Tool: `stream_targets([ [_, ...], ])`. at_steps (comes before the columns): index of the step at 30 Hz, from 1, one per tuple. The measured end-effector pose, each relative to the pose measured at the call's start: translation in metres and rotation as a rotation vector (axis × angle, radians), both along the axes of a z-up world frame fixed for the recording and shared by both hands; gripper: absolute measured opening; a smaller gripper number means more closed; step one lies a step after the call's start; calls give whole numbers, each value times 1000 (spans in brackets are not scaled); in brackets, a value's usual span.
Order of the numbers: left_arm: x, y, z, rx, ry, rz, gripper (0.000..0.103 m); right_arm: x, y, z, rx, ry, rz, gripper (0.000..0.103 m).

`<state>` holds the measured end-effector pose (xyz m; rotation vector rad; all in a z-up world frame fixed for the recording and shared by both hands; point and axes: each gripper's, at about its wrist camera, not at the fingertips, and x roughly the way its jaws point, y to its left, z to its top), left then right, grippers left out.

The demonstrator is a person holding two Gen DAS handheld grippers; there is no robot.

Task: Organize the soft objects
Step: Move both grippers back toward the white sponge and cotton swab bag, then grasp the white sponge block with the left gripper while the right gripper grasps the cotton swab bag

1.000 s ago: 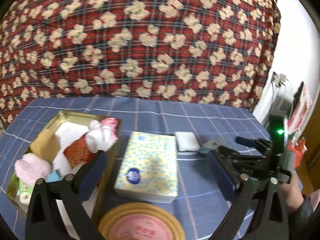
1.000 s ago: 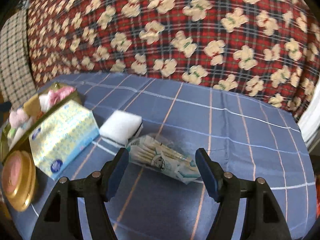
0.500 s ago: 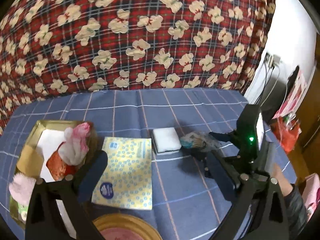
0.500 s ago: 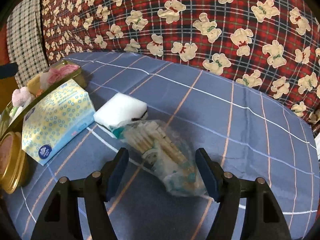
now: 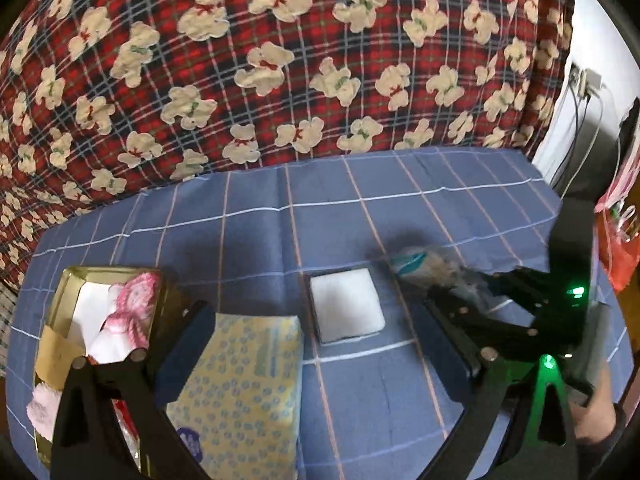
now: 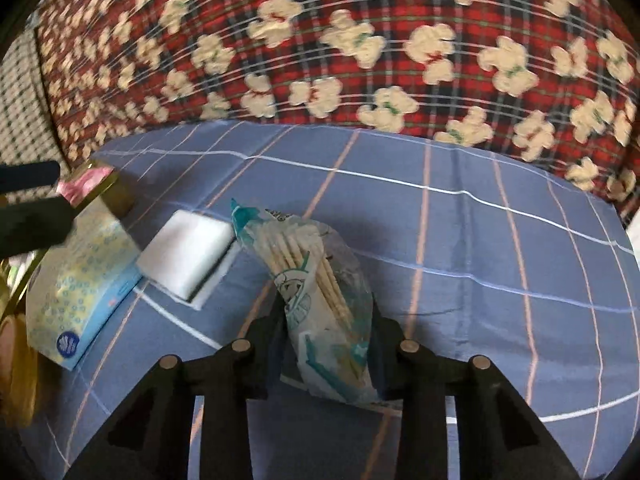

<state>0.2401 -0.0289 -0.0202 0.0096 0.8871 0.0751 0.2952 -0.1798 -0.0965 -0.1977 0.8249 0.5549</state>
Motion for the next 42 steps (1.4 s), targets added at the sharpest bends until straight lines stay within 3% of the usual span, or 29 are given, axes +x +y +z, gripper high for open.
stream_targets([
  [4,22,-9,-14,23,66,-18,97,2,-12,0,-2,1,-48,36],
  [8,44,-9,-29,25,141,-14,81,4,-19,2,21,9,-65,36],
  [15,64,-15,-46,-23,244,-18,81,5,-29,2,55,21,-86,36],
  [20,71,-23,-58,19,284,-18,81,7,-38,4,94,30,-105,36],
  [26,77,-27,-73,-5,323,-27,81,7,-39,3,99,31,-109,36],
  [30,76,-33,-79,35,308,-18,75,7,-39,2,102,39,-105,37],
  [32,75,-33,-79,84,288,-1,54,7,-37,1,95,41,-100,38],
  [39,71,-37,-75,123,230,-5,54,11,-33,-1,82,52,-100,41],
  [42,71,-47,-76,167,214,-49,55,10,-33,0,95,49,-92,41],
])
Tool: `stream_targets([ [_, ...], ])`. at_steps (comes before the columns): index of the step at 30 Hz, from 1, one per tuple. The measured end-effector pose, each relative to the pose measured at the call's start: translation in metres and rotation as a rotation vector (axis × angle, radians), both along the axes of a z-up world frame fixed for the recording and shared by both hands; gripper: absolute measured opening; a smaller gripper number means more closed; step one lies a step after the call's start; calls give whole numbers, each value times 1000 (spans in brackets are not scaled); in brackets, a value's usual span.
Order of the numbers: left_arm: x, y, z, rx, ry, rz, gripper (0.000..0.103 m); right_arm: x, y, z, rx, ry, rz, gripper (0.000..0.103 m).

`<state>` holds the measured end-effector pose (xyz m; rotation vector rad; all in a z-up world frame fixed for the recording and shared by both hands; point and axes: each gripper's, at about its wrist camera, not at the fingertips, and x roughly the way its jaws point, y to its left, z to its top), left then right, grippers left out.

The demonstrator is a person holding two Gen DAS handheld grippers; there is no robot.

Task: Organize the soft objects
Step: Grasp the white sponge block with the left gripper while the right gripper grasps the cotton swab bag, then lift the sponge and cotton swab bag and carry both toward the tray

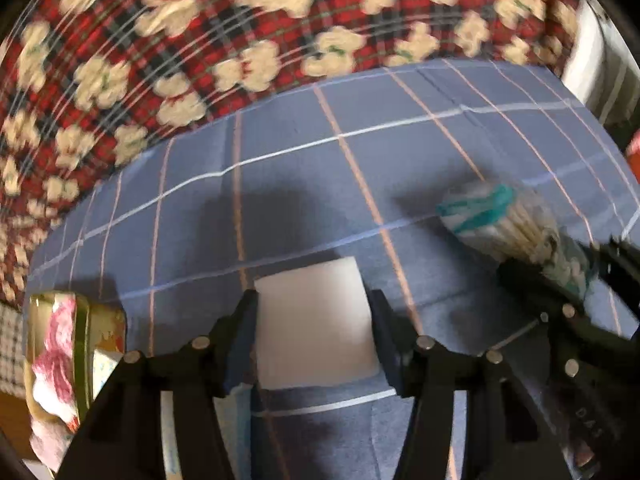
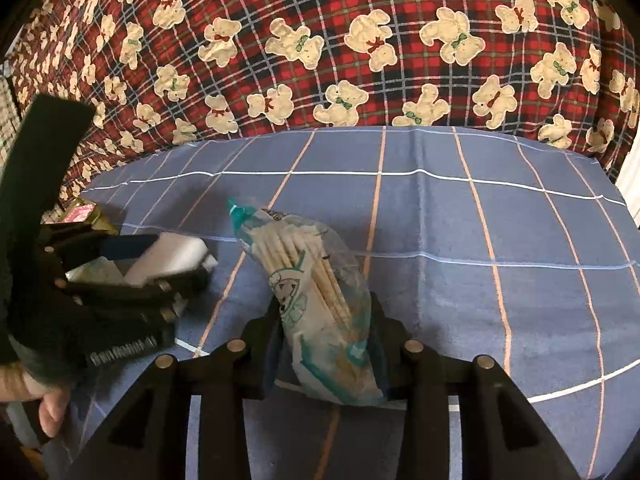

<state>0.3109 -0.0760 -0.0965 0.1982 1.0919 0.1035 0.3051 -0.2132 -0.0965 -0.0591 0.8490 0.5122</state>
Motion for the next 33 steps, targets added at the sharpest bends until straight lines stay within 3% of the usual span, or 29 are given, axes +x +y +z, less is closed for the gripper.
stream_targets([
  [5,-3,-10,-1,55,-40,-23,54,0,2,0,0,-1,10,39],
  [12,-7,-2,2,-9,-49,23,51,-6,4,4,-10,-33,23,36],
  [22,-23,-13,1,15,-143,90,50,-17,-2,15,-3,-125,-21,36],
  [33,-38,-10,-2,-5,-249,148,50,-18,-14,19,40,-149,-81,36],
])
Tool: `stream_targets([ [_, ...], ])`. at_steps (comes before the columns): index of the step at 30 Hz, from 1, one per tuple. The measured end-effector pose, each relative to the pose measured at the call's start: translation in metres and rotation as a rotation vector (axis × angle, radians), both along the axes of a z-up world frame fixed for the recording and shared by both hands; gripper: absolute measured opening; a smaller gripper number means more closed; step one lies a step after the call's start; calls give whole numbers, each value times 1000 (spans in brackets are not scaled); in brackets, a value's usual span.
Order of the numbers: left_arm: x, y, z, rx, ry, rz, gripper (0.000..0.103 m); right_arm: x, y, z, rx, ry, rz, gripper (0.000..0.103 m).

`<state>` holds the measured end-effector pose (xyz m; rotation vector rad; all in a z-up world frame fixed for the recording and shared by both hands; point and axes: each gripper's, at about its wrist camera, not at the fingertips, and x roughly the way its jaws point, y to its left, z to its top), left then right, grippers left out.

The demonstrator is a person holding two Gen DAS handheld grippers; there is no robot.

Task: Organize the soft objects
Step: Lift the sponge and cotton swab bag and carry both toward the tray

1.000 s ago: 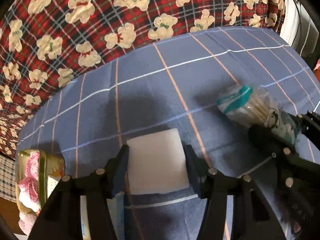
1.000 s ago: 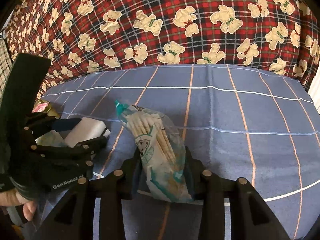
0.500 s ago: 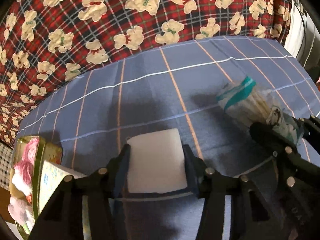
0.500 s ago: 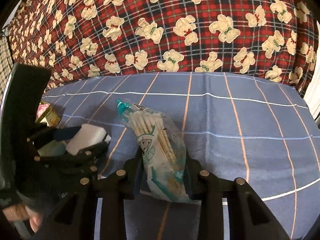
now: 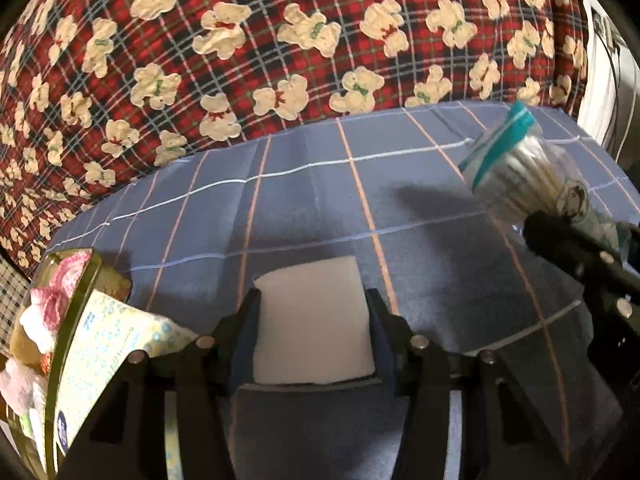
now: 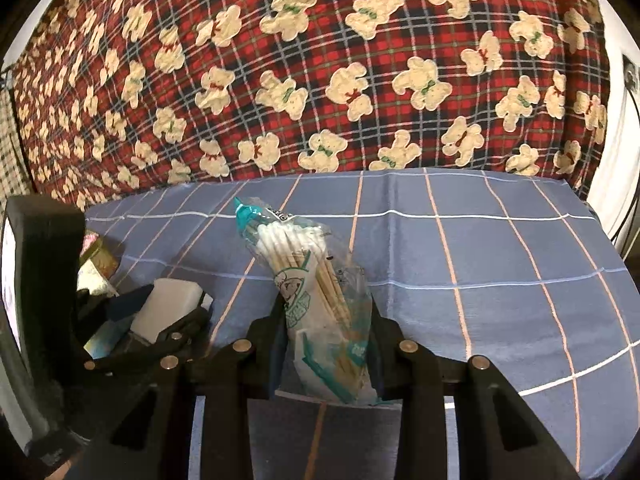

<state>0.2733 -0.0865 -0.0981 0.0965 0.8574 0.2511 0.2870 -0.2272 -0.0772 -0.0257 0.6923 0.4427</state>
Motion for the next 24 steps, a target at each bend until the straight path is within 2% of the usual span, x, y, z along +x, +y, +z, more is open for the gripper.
stream_targets([
  [10,-12,6,5,-74,-54,23,50,-20,3,11,-10,-100,-14,36],
  [15,-23,6,12,-68,-120,34,50,-32,4,17,-23,-164,-29,36],
  [18,-29,7,17,-67,-160,43,50,-42,0,21,3,-199,-40,36],
  [24,-42,7,25,-64,-231,43,50,-53,-3,23,23,-219,-48,36],
])
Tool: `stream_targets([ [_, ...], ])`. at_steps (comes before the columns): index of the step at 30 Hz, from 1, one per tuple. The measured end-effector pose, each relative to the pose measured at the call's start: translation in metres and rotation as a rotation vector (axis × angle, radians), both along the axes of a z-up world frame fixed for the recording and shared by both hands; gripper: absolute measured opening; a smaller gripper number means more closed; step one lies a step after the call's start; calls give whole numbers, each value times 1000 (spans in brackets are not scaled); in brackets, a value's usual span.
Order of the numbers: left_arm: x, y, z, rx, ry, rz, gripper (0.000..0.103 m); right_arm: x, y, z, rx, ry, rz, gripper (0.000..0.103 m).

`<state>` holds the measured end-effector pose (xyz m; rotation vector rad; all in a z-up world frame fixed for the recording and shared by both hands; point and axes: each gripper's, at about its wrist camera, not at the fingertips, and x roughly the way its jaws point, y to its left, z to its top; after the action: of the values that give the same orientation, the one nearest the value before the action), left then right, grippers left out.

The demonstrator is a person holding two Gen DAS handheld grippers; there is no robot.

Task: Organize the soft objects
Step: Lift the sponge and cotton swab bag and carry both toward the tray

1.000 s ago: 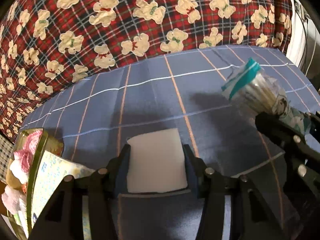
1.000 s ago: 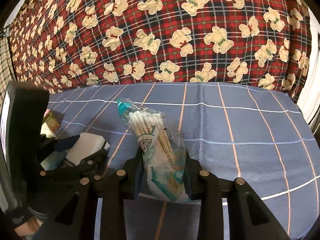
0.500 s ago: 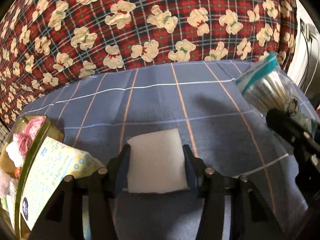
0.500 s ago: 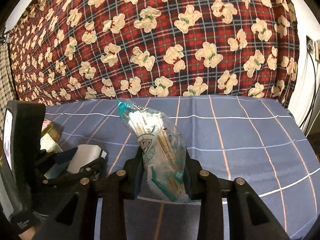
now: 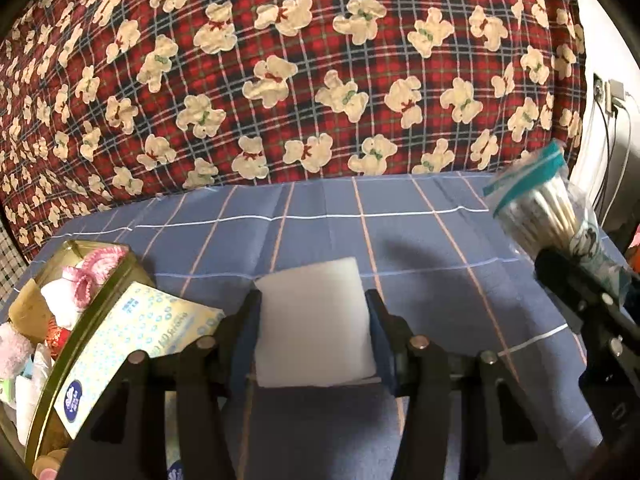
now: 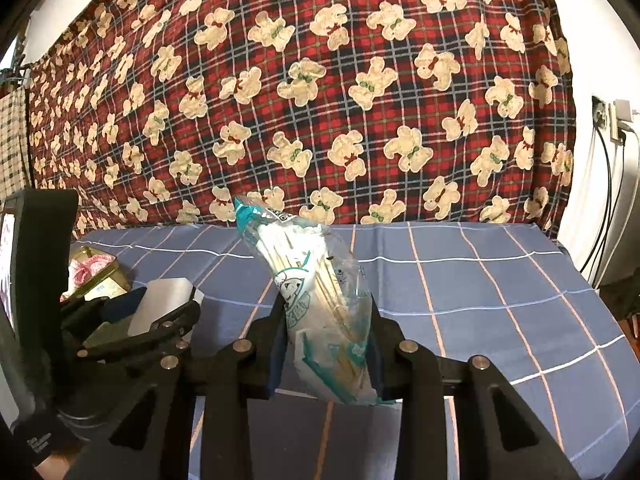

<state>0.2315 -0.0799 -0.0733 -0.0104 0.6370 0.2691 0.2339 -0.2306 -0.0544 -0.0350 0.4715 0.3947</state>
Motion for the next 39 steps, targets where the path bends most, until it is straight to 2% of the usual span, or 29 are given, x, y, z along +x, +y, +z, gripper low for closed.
stream_targets([
  [9,-13,5,5,-49,-53,-8,50,-14,0,4,-3,-57,-13,36],
  [18,-31,-3,13,-9,-140,-17,50,-23,1,7,-6,-102,-21,36],
  [33,-53,4,18,-32,-212,-22,50,-41,2,11,-7,-163,-37,36],
  [39,-67,3,21,-16,-254,-33,50,-49,4,12,-11,-178,-36,36],
])
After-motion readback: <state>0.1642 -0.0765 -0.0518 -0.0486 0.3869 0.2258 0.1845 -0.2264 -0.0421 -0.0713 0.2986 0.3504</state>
